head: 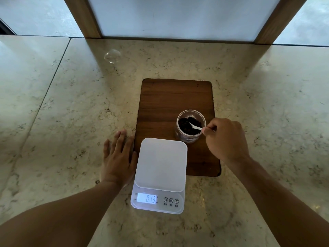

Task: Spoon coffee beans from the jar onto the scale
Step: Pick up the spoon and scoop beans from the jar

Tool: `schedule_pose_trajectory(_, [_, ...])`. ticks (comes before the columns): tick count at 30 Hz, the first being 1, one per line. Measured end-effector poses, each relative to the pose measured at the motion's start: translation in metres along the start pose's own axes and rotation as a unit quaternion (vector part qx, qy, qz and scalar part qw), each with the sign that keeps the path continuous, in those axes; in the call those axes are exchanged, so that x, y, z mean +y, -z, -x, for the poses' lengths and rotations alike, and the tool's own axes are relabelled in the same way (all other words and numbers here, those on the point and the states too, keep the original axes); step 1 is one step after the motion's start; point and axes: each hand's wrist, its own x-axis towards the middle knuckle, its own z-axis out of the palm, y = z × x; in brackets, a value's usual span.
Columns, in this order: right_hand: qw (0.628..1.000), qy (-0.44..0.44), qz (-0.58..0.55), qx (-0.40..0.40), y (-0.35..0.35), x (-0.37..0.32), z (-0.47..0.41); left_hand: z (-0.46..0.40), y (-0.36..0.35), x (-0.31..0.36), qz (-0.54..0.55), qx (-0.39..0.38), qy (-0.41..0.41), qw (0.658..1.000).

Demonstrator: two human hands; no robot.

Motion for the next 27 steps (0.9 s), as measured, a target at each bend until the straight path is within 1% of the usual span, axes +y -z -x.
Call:
schedule_pose_trajectory(4, [0.998, -0.04, -0.053, -0.009, 0.0014, 0.0005, -0.0009, 0.0001, 0.0009, 0.0007, -0.001, -0.001, 0.001, 1.0])
schedule_pose_trajectory(19, [0.977, -0.12, -0.171, -0.033, 0.006, 0.0037, 0.0042, 0.0004, 0.0004, 0.001, -0.003, -0.006, 0.005, 1.0])
schedule_pose_trajectory(22, [0.971, -0.143, -0.188, -0.042, 0.0072, 0.0062, 0.0032, 0.0005, 0.0008, 0.0011, -0.004, -0.005, 0.003, 1.0])
schedule_pose_trajectory(27, [0.964, -0.154, -0.21, -0.05, 0.0079, 0.0086, 0.0009, 0.0004, 0.0013, 0.002, 0.004, -0.001, 0.002, 1.0])
